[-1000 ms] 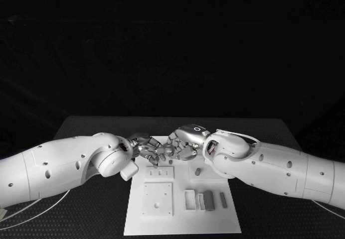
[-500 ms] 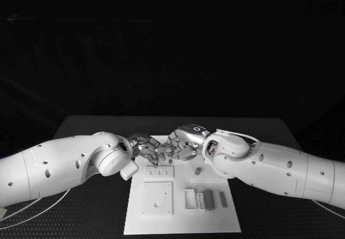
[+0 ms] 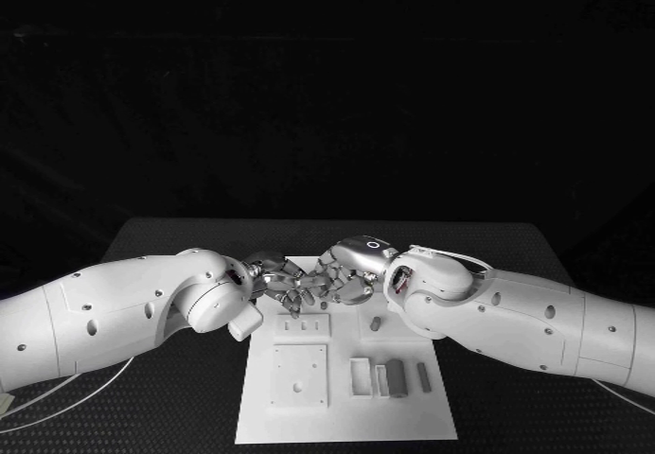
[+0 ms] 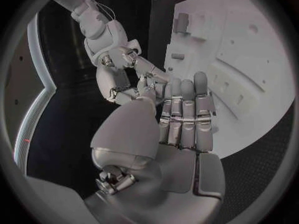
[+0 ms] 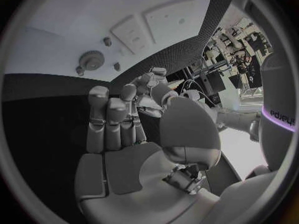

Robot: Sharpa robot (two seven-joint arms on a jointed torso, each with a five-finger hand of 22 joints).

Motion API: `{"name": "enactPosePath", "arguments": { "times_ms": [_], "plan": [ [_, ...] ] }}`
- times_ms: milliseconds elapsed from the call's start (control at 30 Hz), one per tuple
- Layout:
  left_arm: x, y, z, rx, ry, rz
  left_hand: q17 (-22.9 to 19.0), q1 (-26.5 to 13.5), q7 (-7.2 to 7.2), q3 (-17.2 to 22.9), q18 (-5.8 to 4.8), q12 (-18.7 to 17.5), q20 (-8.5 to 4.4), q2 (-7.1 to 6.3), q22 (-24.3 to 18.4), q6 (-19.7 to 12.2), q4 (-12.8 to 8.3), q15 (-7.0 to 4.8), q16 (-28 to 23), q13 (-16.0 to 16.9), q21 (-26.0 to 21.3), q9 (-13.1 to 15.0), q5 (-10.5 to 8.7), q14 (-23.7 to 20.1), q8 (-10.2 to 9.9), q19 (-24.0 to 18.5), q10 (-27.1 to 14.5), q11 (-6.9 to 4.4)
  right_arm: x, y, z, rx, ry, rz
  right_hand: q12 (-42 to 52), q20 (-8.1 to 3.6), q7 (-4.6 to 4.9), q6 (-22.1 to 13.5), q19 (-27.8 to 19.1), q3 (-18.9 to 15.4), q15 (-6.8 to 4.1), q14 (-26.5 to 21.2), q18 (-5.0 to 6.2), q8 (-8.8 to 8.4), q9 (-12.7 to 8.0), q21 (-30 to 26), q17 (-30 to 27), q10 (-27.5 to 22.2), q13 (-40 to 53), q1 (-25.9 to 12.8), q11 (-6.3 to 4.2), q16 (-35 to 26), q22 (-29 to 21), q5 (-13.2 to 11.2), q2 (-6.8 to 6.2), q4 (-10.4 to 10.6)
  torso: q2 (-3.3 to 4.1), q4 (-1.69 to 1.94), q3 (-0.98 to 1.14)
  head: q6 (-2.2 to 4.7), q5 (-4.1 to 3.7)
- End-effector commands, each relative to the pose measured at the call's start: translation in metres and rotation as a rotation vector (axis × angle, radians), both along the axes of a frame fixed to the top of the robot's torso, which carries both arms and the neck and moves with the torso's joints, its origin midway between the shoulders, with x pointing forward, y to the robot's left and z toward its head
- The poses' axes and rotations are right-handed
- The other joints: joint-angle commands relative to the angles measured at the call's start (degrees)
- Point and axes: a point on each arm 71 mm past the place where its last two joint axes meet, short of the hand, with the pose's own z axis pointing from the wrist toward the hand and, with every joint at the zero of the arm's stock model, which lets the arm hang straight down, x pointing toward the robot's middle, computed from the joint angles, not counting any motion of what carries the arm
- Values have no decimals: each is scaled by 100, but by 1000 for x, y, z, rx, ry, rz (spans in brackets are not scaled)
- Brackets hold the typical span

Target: Assemble the parts on the task board

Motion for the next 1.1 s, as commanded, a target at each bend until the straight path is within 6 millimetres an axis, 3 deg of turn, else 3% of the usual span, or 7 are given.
{"name": "enactPosePath", "arguments": {
  "times_ms": [33,367,600,833,967,1100],
  "plan": [
    [-1,-3,0,12,5,-24,-12,204,0,53,114,13,-46,35,27,59,-37,-30,42,13,-16,17,50,-29,-19,-8,14,-2,-1,2,0,-2,-1,9,20,-50,100,130,-9,18,-51,-25,327,17,7,21,8,-23,-6,1,-20,8,117,-1,62,-21,4,-1,1,-7,2],
    [-2,-3,0,18,4,-29,-32,662,-14,35,105,22,-54,-46,93,93,-104,-41,94,26,-48,60,82,-10,-18,34,52,-14,-1,2,0,-6,2,8,21,-50,101,131,-9,17,-51,-26,327,15,10,22,10,-23,-8,-3,-20,8,117,-2,60,-21,0,0,0,-13,-7],
    [-1,-2,0,20,-3,-15,-32,1101,-52,141,94,38,-74,42,148,153,-186,-66,158,41,-75,99,149,34,-5,99,123,-41,-1,2,-1,-9,4,10,22,-49,102,130,-10,15,-50,-26,327,13,11,22,11,-24,-10,-6,-19,7,117,-2,58,-21,0,0,-2,-17,-9],
    [0,-1,1,18,-17,7,-13,1185,-87,249,92,75,-104,21,205,237,-132,-102,229,64,-56,142,215,100,37,181,209,-76,0,2,-1,-9,9,9,19,-47,106,119,-17,8,-46,-33,327,0,15,19,12,-35,-16,-21,-15,1,115,-3,37,-22,1,-2,0,-19,-9],
    [1,0,1,17,-19,15,7,1195,-119,267,94,105,-131,-12,251,299,-105,-133,280,85,-31,191,346,148,77,236,270,-105,0,1,-1,-7,15,6,-11,-43,145,15,-63,6,-12,-76,327,-80,7,-12,12,-107,-46,-57,21,-33,107,-1,-22,-16,0,-5,2,-17,-4],
    [1,0,1,17,-20,21,27,1196,-139,270,95,131,-155,-15,294,337,-85,-159,323,107,-7,233,393,187,104,281,320,-129,2,-2,-1,8,15,-9,-72,-43,266,-339,-120,-4,93,-123,327,-308,-68,-59,15,-254,-91,-105,132,-67,97,0,-152,10,-1,-2,1,-18,-5]
  ]
}}
